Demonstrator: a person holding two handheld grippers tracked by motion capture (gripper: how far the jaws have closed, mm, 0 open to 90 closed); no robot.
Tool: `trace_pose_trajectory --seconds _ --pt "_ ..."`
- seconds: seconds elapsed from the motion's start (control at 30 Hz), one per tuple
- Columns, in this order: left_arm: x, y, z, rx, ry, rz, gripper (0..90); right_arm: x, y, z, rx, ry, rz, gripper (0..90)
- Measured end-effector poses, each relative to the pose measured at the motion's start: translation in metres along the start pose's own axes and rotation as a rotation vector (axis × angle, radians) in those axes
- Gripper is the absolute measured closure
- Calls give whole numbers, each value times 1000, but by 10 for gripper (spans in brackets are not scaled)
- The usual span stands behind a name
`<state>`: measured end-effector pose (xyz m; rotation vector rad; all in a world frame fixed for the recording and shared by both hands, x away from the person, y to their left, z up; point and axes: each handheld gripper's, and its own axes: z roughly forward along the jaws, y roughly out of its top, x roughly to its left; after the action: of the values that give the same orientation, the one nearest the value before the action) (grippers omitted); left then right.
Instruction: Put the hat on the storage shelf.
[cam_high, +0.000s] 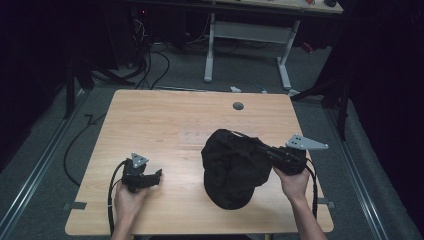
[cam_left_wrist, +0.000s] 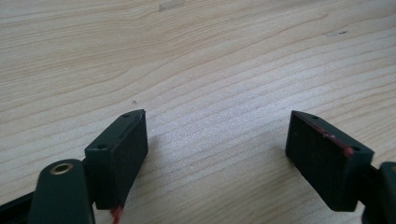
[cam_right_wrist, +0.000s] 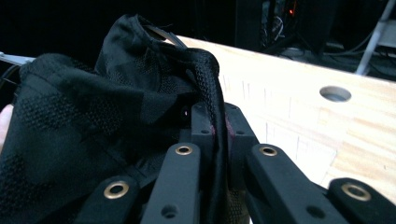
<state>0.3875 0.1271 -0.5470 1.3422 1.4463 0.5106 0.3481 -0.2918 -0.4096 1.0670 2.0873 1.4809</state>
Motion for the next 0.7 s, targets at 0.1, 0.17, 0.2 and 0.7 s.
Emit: trace_pose_trajectory --seconds 0.1,0.17,0.2,0.7 --pt "-1 2 1 20 13 7 228 1 5 0 -10 3 -15 854" --pt "-1 3 1 29 9 6 250 2 8 0 -16 7 -20 854" --pt "-4 5 0 35 -10 -4 259 2 9 0 -21 10 -23 854" --pt "-50 41 -31 7 -326 -72 240 -4 43 4 14 57 -73 854"
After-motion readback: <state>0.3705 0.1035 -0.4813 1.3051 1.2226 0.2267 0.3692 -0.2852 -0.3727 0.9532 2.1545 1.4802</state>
